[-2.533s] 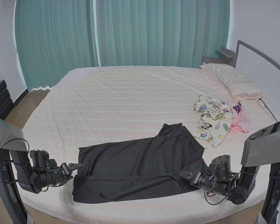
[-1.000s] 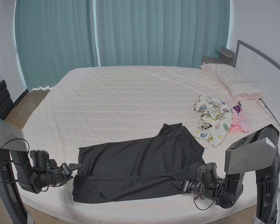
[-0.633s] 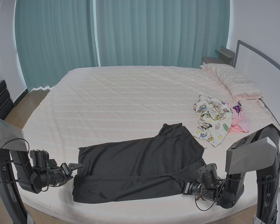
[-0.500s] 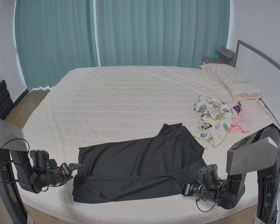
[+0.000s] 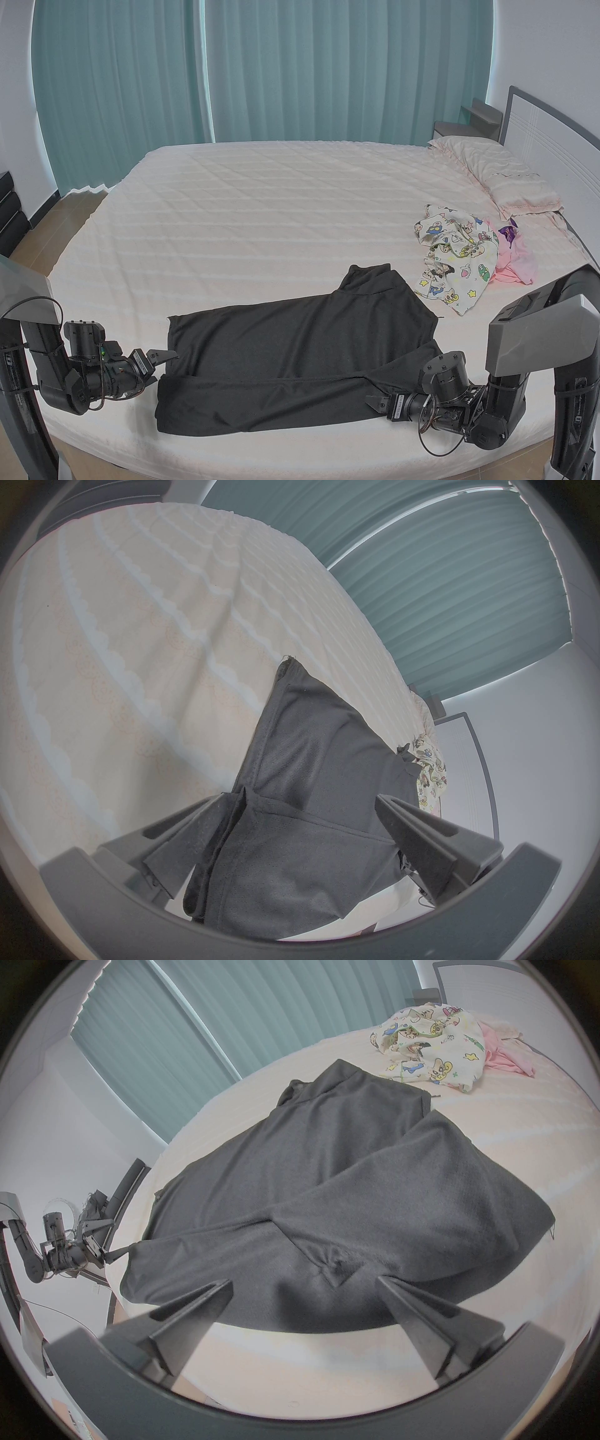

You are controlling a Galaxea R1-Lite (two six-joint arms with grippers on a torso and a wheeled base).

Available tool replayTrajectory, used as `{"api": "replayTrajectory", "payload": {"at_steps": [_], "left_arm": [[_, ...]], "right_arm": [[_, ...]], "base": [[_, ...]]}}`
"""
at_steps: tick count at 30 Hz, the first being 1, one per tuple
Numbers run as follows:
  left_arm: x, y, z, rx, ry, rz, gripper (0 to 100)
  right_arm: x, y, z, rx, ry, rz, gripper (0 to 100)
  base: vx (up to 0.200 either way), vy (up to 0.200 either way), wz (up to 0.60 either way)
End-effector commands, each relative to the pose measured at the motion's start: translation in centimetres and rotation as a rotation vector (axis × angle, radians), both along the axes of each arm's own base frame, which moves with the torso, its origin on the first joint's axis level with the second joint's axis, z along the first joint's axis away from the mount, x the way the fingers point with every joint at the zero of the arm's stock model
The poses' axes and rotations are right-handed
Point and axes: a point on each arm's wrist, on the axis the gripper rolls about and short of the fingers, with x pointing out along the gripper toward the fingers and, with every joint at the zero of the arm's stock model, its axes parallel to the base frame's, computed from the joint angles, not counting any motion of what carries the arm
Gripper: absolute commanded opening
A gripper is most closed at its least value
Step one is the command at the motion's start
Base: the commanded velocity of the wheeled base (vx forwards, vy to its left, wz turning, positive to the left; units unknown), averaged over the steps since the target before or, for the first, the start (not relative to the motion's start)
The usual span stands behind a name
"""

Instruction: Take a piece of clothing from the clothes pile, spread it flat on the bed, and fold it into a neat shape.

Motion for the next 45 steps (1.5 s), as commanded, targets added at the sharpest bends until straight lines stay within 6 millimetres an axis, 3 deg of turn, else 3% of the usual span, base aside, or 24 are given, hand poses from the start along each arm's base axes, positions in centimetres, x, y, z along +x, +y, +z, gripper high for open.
{"api": "replayTrajectory", "payload": {"at_steps": [1,14,26,38,45], "left_arm": [[0.0,0.0,0.0,-0.001,0.000,0.002,100],[-0.1,0.0,-0.1,0.007,0.003,-0.005,100],[-0.3,0.1,-0.1,0.002,0.006,-0.011,100],[-0.4,0.1,-0.2,0.002,0.008,-0.012,100],[-0.3,0.2,-0.2,0.002,0.008,-0.012,100]], "right_arm": [[0.1,0.1,0.3,0.012,-0.016,-0.005,100],[0.0,0.1,0.7,0.052,-0.005,-0.058,100],[0.0,-0.1,0.6,0.040,-0.012,-0.146,100],[0.0,-1.1,0.3,0.004,-0.006,-0.199,100],[-0.4,-1.8,-1.1,-0.057,0.026,-0.198,100]], "base": [[0.000,0.000,0.00],[0.000,0.000,0.00],[0.000,0.200,0.00],[0.000,0.000,0.00],[0.000,0.000,0.00]]}}
